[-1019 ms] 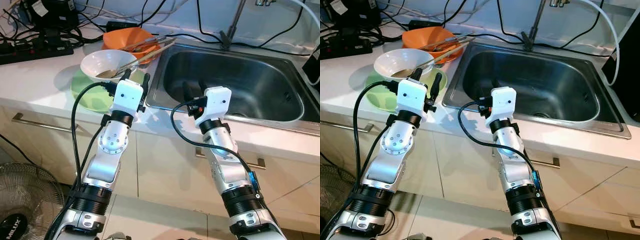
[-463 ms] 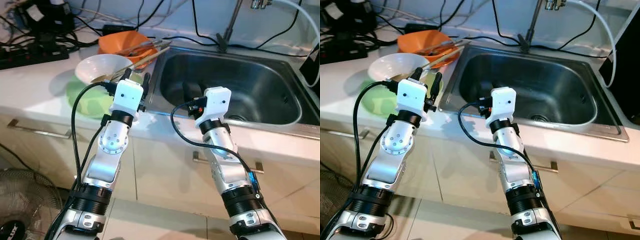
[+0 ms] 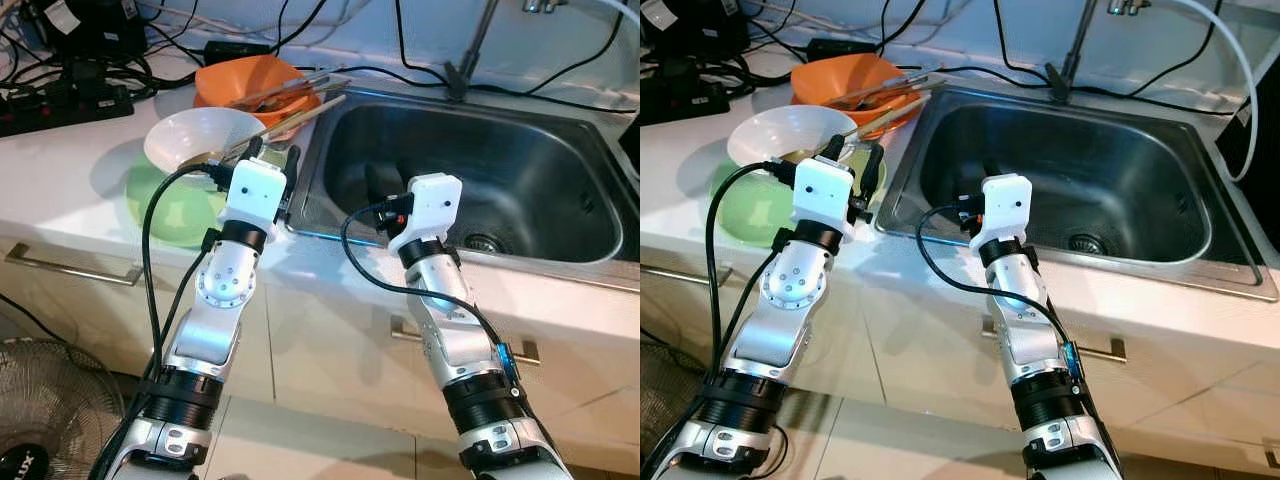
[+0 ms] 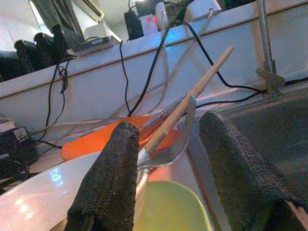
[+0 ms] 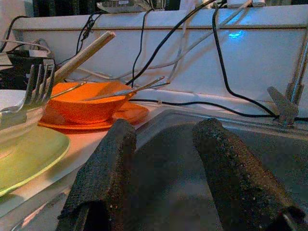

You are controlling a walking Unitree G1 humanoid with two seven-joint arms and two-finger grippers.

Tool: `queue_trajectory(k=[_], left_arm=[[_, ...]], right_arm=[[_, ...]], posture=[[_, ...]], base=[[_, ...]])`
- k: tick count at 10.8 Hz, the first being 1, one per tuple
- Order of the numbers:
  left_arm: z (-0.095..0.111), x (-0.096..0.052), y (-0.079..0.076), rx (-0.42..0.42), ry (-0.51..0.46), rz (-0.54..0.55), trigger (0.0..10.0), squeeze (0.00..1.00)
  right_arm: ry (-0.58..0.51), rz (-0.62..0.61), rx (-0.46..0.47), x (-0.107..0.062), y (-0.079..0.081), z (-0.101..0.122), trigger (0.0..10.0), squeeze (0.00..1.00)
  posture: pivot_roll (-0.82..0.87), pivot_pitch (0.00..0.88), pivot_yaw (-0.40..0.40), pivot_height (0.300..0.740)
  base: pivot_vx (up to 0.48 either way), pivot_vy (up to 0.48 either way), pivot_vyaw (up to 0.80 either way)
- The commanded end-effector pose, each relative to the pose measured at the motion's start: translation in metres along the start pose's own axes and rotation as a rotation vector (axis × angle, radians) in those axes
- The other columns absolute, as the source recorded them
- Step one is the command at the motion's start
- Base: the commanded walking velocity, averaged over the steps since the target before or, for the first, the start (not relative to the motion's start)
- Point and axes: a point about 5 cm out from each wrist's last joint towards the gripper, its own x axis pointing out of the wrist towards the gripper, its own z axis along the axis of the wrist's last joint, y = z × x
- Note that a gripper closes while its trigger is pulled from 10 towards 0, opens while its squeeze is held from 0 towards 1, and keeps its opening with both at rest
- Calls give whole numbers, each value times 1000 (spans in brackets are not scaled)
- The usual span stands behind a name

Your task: Kitchen organization

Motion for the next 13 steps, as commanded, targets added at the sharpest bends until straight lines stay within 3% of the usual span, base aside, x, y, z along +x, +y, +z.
queue_trajectory(k=[1, 13], left_arm=[[4, 1, -1, 5, -19, -3, 10000, 0], [6, 2, -1, 6, -28, -3, 10000, 0]], right_arm=[[-5, -7, 0, -1, -2, 0, 10000, 0], [-4, -3, 2, -1, -2, -1, 10000, 0]], posture=[[34, 35, -49, 740], [35, 34, -48, 740]], base=[[266, 0, 0], [297, 0, 0]])
